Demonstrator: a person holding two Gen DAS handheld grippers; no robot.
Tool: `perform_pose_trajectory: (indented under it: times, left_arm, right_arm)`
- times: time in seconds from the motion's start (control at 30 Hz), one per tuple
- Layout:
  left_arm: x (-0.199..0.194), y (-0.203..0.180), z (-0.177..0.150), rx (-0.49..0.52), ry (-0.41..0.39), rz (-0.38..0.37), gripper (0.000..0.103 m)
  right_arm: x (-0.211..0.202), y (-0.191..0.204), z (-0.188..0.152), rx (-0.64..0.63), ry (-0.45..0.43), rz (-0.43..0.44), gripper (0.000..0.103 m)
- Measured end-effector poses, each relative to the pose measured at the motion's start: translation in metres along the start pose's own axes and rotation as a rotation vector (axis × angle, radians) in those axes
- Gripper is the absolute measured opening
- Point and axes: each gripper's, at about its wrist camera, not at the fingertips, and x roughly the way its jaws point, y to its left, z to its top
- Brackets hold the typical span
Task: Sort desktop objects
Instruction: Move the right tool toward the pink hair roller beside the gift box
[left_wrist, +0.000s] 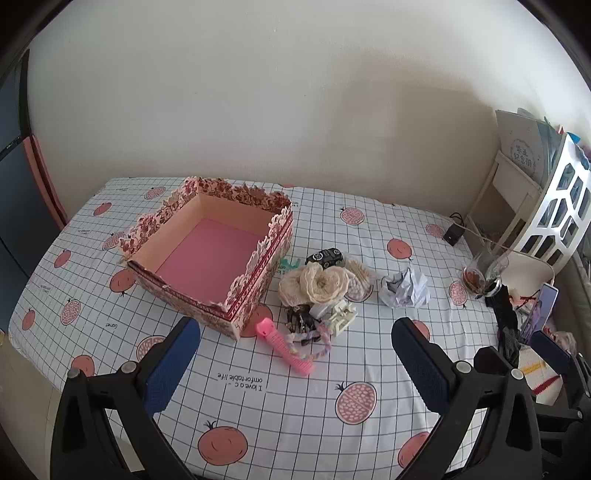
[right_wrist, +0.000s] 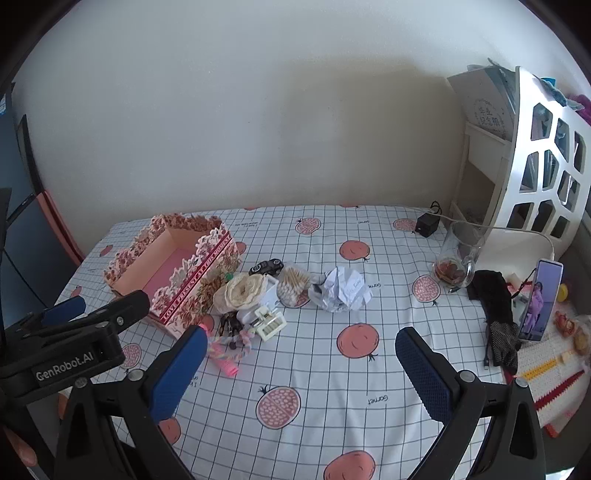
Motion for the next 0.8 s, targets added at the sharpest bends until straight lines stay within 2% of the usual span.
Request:
perform_pose_trajectory:
  times: [0.1,0.33,0.57,0.7,0.8]
  left_arm:
    - [0.014,-0.007,0.008,-0.013,0.002,-0.001,0.103]
    - [0.058,-0.021,0.015,-0.012,0.069,-0.005,0.103]
    - [0.098,-0.025,0.021,0.018,0.116,0.049,0.103]
    - [0.121,-0.011,0.021,-0.031,0.183,0.033,0.103]
    - [0.134,0.000,0.016,-0.079,0.234,0.024,0.103]
  right_arm:
    - [0.015,-0.008,0.008,0.006,0.012,-0.003,0.103]
    - [0.052,-0.024,0.014,-0.021,0.043,-0.030,0.103]
    - [0.106,-0.027,0.018,-0.048,0.163,0.012,0.103]
    - [0.129,-0.018,0.021,-0.083,0.211,0.043,0.103]
    - [0.140,-0.015,0.020,-0.052,0.228,0.087,0.103]
